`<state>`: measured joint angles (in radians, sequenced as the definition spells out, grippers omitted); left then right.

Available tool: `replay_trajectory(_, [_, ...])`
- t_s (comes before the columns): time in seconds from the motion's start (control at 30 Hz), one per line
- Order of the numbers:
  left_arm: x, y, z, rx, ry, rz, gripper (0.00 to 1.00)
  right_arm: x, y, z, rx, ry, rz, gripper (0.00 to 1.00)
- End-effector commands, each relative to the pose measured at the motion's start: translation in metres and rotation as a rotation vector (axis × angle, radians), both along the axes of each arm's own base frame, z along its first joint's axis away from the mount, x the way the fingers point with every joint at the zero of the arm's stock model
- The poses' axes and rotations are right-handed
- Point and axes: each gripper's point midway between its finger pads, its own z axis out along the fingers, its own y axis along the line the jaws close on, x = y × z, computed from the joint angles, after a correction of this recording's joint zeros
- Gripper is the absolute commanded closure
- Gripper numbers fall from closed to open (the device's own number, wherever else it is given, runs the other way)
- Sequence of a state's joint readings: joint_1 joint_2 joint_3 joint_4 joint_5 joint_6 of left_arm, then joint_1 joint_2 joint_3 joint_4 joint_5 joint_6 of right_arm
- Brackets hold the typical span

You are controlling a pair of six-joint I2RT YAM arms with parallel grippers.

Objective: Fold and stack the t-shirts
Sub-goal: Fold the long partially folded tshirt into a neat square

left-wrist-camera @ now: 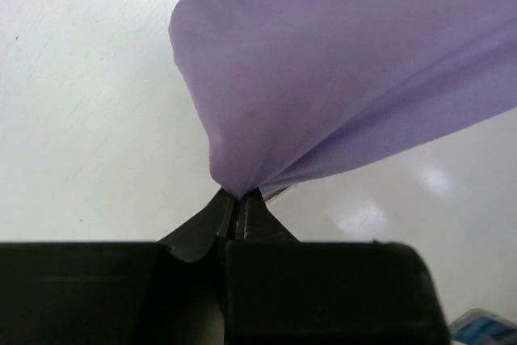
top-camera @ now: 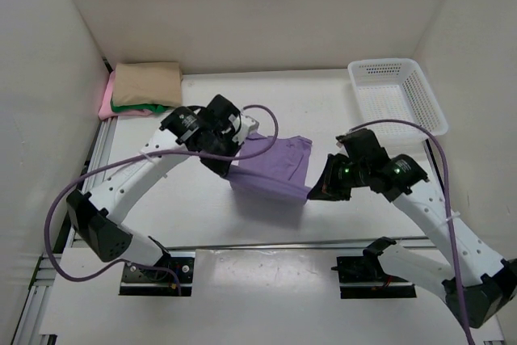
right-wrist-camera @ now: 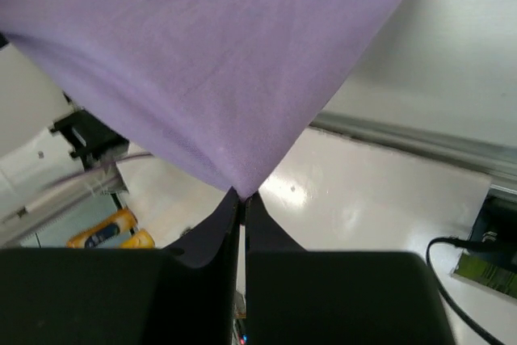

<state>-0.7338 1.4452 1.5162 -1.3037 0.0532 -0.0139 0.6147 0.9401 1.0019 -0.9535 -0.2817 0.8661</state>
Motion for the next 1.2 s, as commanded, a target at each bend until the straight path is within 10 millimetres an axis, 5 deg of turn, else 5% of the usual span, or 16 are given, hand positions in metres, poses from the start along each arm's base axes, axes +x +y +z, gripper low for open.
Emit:
replay_trajectory(0.0, [0.0,0.022,-0.003,0.049,0.124,0.064,0.9,0.015,-0.02,-0.006,-0.112,0.022,-0.041,1.0])
replay_trajectory(0.3, [0.074,0.019,-0.01,-0.07,0.21,0.221,0.9,0.084,-0.03,-0.01,-0.081,0.038,-0.111,1.0])
replay_trajectory(0.6, [0.139,0.017,-0.033,-0.162,0.287,0.303,0.9,0.137,-0.034,-0.048,-0.064,0.138,-0.155,1.0])
replay_trajectory(0.9, [0.186,0.008,-0.078,-0.169,0.298,0.32,0.9,0.218,-0.031,-0.082,-0.106,0.164,-0.154,1.0])
replay_trajectory(1.17, [0.219,-0.003,-0.09,-0.218,0.198,0.305,0.9,0.255,-0.036,-0.101,-0.152,0.178,-0.209,1.0])
